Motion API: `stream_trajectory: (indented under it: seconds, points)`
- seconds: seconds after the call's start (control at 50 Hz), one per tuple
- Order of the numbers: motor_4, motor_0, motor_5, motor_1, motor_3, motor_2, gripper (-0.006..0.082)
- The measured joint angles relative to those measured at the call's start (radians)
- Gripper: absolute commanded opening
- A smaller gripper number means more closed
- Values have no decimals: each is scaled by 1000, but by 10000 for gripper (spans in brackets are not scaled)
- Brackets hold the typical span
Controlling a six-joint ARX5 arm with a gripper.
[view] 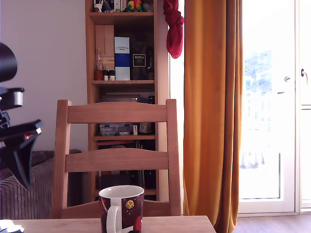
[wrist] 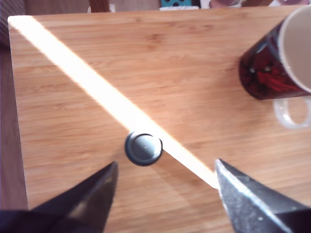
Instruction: Pick the grey coffee capsule and place it inside the red coffee cup
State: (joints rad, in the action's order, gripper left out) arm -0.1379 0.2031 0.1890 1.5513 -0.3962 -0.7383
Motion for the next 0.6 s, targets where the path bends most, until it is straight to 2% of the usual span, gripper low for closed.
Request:
stream_trajectory:
  seconds: [0.36, 0.6]
  points:
    - [0, 7, -10, 191, 73, -6, 701]
    - [3, 13, -10, 227, 141, -6, 700]
